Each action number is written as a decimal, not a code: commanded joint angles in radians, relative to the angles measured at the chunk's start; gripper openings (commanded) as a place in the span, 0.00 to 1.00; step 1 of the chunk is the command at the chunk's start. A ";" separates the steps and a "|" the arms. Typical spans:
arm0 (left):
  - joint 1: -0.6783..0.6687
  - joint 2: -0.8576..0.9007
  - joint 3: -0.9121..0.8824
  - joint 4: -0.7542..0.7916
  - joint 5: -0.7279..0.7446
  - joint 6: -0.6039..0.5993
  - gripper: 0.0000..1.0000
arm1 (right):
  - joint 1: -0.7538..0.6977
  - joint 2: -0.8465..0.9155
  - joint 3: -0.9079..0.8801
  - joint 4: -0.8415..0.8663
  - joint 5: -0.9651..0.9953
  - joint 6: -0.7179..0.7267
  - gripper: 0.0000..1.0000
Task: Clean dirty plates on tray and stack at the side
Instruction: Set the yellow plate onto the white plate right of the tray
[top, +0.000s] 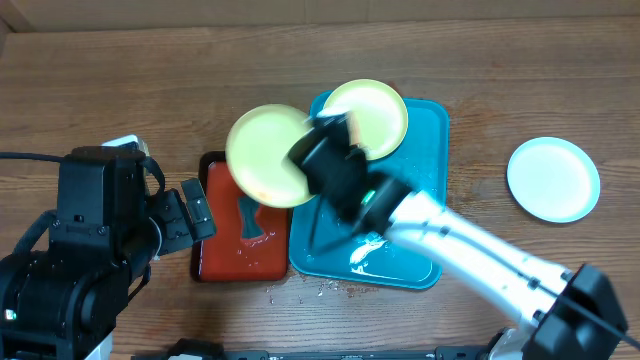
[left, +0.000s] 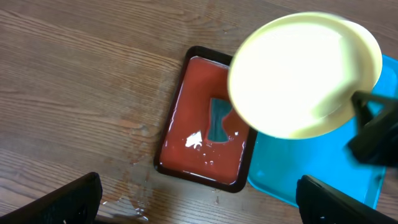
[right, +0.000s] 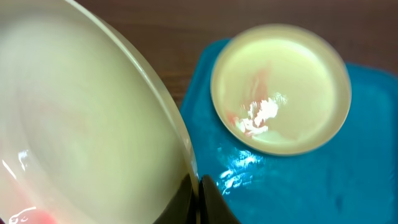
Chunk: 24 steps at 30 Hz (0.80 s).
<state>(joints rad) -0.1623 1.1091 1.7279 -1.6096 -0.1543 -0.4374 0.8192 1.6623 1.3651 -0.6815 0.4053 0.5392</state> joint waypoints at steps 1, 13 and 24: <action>-0.003 -0.003 0.006 -0.002 -0.013 -0.004 1.00 | -0.183 -0.092 0.012 -0.026 -0.381 0.086 0.04; -0.003 -0.003 0.006 -0.002 -0.013 -0.004 1.00 | -1.105 -0.186 0.010 -0.289 -0.653 -0.007 0.04; -0.003 -0.003 0.006 -0.002 -0.013 -0.004 1.00 | -1.529 0.085 -0.006 -0.331 -0.642 -0.048 0.04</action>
<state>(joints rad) -0.1623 1.1091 1.7279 -1.6093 -0.1547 -0.4374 -0.6933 1.6920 1.3647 -1.0004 -0.2127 0.5117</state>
